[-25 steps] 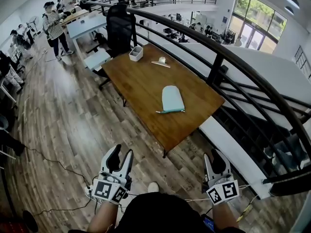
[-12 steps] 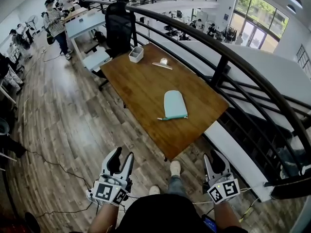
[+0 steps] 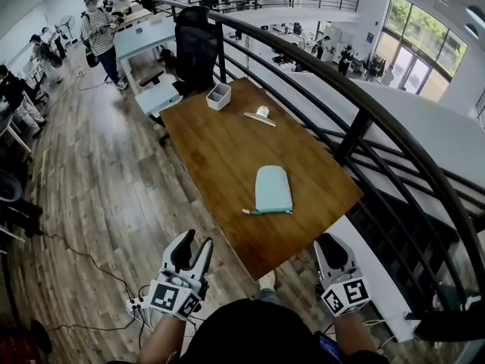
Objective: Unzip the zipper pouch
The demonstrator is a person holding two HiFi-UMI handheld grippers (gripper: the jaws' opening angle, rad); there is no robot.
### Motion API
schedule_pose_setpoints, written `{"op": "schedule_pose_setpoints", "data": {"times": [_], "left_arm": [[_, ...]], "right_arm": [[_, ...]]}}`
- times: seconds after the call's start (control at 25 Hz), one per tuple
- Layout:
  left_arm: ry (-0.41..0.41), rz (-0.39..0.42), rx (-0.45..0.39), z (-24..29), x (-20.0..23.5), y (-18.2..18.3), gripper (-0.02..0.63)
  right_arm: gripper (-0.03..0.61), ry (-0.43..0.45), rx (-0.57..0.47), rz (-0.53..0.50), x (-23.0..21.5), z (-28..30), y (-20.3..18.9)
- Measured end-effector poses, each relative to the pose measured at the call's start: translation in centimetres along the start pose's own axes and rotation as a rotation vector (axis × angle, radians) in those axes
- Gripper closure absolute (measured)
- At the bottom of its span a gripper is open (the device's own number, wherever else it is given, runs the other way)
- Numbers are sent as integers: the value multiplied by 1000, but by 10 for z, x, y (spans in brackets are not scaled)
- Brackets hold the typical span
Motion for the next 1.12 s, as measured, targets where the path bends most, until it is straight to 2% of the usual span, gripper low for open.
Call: {"op": "schedule_pose_setpoints", "data": {"times": [0.24, 0.52, 0.68, 0.84, 1.12], "left_arm": [[-2, -6, 46, 46, -7, -15, 434], [-77, -16, 191, 100, -24, -53, 437], [-98, 19, 245, 126, -30, -67, 437], [-125, 53, 282, 151, -38, -79, 437], [-275, 177, 422, 183, -54, -107, 437]], "right_arm": [[469, 72, 73, -11, -45, 46, -10], [472, 139, 135, 7, -85, 80, -25], [476, 178, 155, 8, -102, 85, -26], [480, 177, 189, 21, -124, 87, -35], [488, 179, 252, 43, -132, 87, -53]]}}
Point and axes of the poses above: the fingertips, and each gripper's own axes: z forward along the fingers, x to its left, y out of its top, the point moved 8 cm from there along -z, backward along the fingers, and after that the axes turned 2 degrees about z, right-handed, at the moved point
